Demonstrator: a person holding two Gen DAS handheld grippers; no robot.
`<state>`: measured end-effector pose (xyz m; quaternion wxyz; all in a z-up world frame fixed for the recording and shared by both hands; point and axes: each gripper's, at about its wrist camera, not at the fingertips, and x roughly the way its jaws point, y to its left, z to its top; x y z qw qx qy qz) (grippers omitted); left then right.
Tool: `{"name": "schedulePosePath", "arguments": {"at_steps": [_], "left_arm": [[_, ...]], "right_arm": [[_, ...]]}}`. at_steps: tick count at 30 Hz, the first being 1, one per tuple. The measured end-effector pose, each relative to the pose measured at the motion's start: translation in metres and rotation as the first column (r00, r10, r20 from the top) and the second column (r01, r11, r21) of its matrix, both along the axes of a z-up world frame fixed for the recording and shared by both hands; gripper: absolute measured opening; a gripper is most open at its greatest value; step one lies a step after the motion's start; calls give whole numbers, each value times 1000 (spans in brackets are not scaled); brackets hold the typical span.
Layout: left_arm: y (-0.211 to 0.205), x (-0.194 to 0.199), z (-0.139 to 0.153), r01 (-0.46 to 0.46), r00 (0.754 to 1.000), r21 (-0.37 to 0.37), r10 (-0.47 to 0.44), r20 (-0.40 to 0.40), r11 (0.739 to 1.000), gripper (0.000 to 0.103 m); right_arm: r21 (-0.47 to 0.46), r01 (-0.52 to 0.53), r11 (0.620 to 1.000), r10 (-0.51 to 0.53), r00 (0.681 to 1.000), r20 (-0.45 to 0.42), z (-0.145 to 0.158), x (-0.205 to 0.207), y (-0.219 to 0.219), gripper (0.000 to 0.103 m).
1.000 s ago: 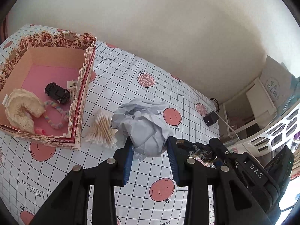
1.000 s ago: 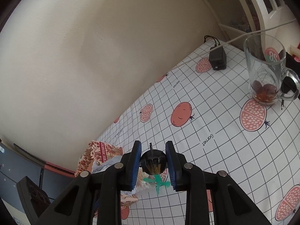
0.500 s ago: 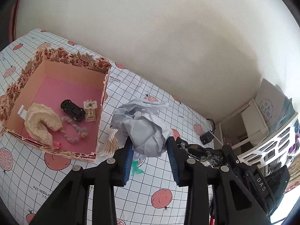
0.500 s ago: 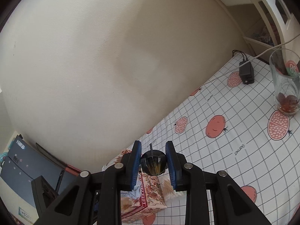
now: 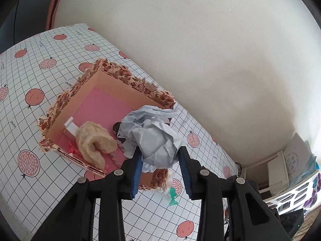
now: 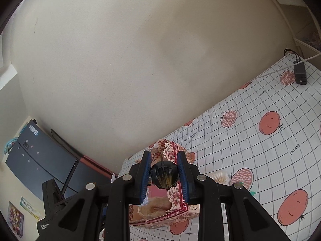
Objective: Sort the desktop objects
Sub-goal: 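Carry the black figure and crumpled paper with both tools over the pink box, then open the right tool to drop the black figure into the box while the left tool holds the paper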
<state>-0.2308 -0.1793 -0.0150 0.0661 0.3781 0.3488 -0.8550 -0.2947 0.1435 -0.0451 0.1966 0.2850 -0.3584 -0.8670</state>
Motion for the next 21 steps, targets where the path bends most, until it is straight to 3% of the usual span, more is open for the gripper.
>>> {"name": "schedulePosePath", "arguments": {"at_steps": [21], "left_arm": [[-83,11,-30,-137,990,110,132,46,985,37]], "right_arm": [[97,-134,986,132,991,22,-12,-10,-80,29]]}}
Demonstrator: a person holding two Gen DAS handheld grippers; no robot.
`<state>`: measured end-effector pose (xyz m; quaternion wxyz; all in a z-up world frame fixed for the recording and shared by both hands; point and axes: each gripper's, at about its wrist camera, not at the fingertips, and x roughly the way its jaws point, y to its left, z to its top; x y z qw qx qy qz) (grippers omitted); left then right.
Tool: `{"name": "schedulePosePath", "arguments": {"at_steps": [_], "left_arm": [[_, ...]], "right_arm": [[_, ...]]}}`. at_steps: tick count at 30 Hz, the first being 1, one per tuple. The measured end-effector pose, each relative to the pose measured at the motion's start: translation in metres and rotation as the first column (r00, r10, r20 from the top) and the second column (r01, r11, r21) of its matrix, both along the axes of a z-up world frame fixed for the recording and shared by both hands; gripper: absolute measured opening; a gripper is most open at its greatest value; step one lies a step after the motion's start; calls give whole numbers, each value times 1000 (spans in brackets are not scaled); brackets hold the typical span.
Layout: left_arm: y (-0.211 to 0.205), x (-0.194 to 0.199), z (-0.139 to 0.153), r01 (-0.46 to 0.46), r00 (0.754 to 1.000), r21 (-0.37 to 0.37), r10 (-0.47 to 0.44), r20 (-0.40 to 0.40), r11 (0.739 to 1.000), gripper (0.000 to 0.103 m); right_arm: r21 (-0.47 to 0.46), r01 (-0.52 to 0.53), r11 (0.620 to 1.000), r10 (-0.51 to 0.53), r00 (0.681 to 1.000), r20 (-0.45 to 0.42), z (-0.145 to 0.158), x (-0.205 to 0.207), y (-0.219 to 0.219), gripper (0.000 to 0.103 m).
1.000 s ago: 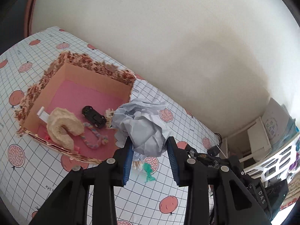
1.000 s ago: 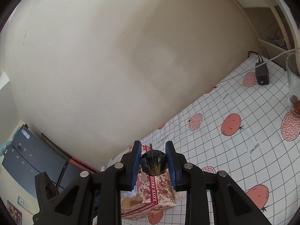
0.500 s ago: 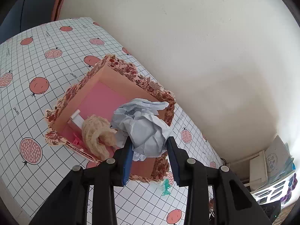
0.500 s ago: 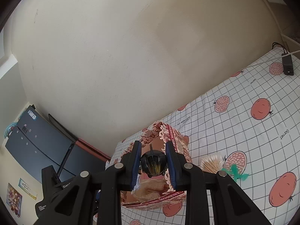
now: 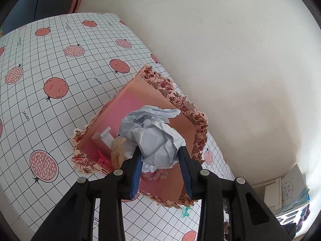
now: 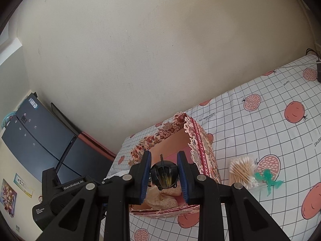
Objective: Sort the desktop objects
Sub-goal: 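Open the right tool to drop the black figure into the box while the left tool holds the paper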
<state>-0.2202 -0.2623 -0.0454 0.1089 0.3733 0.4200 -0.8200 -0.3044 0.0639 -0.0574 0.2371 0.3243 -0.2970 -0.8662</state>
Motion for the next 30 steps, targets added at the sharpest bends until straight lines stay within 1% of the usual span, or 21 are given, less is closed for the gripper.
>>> {"name": "schedulePosePath", "arguments": {"at_steps": [4,14,22,30], "left_arm": [[-6,0,-7,-9,1000,23,9,12,1000,37],[-5,-2,-13,7,1000,57,-8,24,998,37],[-9,-3,-20,-4,999,70,1,46,998,37],[-9,-5,-25,-12,998,75,7,68,997,37]], "right_arm": [[16,-22,1000,22,1000,6,-4,0,-9,29],[67,-55,996,53,998,38,-19,-1,-34,29],[108,-65,992,59,997,55,-27,-3,-44,29],[123,-70,990,57,993,106,-39,-7,-47,29]]}}
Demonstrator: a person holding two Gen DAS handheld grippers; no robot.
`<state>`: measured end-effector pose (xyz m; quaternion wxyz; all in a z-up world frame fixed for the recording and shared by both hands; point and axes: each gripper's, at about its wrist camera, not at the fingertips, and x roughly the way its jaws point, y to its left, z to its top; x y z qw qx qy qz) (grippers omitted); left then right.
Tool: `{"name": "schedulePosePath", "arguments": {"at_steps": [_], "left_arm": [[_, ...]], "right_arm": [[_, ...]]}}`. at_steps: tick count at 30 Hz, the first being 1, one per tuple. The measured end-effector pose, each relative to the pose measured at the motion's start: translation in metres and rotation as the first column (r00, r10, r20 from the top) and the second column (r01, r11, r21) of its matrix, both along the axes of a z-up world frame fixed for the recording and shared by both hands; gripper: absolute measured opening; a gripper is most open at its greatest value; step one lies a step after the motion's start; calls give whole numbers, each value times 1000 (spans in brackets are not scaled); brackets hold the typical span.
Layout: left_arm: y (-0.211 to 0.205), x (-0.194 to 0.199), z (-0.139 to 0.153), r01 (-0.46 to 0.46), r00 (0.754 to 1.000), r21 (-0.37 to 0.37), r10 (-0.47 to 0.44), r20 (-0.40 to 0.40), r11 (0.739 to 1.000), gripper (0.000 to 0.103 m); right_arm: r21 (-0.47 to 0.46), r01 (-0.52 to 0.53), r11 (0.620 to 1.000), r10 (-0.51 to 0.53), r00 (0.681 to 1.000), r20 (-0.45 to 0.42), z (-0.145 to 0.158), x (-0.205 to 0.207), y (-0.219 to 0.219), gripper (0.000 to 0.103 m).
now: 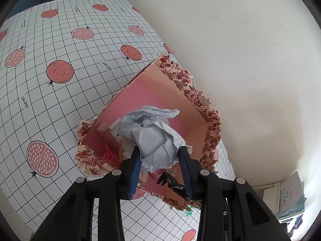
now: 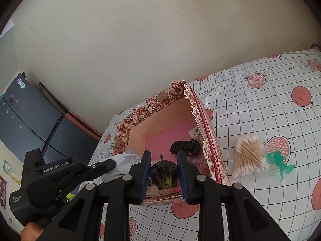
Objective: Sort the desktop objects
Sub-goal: 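Open the right tool to drop the black figure into the box while the left tool holds the paper, then open the left tool to drop the crumpled paper into the pink box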
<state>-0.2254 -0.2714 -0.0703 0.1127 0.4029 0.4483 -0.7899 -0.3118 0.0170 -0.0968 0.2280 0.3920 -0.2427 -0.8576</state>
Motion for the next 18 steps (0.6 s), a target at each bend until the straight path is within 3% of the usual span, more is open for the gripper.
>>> {"name": "schedulePosePath", "arguments": {"at_steps": [18], "left_arm": [[7,-6,-6,0,999,-8,0,45,1000,54]], "right_arm": [[2,3,1000,-3,1000,3,1,1,2,31]]}}
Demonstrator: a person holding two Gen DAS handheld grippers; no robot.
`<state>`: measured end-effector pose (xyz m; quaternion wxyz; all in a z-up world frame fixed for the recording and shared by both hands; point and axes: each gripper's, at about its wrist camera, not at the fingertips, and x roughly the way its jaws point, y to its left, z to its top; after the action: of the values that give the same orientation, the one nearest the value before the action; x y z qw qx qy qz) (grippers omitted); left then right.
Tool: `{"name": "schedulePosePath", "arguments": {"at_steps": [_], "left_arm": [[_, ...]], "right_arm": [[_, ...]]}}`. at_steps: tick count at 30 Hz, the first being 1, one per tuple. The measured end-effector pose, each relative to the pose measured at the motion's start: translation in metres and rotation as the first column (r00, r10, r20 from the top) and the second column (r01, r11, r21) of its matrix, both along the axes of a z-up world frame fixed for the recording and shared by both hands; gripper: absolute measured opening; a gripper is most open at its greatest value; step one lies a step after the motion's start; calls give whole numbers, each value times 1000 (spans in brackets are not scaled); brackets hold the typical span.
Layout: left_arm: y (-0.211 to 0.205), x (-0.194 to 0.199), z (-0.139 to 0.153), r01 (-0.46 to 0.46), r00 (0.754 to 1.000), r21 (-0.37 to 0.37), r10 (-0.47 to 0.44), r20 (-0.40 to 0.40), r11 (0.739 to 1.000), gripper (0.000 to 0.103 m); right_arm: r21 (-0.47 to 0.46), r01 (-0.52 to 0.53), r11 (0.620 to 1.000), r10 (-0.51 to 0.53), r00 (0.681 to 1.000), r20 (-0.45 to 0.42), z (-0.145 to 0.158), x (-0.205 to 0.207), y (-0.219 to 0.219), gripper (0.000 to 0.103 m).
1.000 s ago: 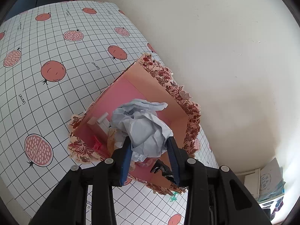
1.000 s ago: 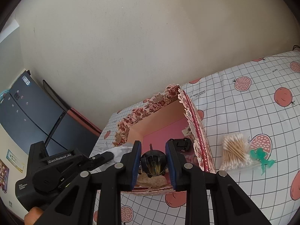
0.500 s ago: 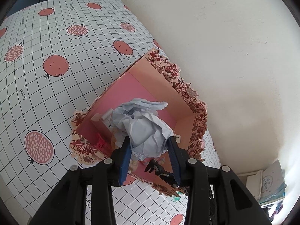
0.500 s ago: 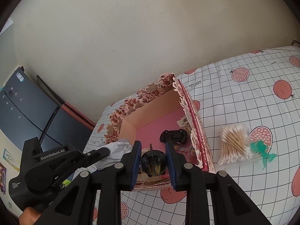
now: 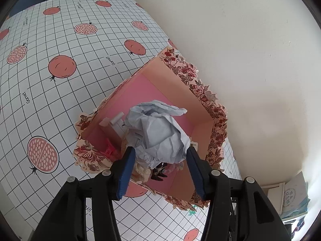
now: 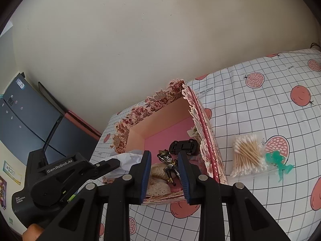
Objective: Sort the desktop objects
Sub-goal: 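Open the left tool to drop the crumpled paper into the pink box, then move both tools back toward the cotton swab pack and green toy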
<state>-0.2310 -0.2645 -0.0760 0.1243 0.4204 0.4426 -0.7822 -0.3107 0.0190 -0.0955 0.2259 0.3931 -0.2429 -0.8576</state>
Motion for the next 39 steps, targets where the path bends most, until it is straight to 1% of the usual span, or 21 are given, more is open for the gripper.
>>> {"name": "schedulePosePath", "arguments": {"at_steps": [9,23,29,39], "left_arm": [[2,0,1,-6,1000,-15,6,14,1000,65],[11,2,11,5,1000,-47,-4,15,999,66],[17,2,15,6,1000,-51,-6,10,999,66],[27,3,22,10,1000,-56,-11,-7,998,66]], "right_arm": [[-11,3,1000,-3,1000,18,-1,-1,4,31],[-30,5,1000,-4,1000,29,3,0,14,31],[-12,4,1000,-4,999,41,4,1,18,31],[24,38,999,-38,999,25,13,1,40,31]]}}
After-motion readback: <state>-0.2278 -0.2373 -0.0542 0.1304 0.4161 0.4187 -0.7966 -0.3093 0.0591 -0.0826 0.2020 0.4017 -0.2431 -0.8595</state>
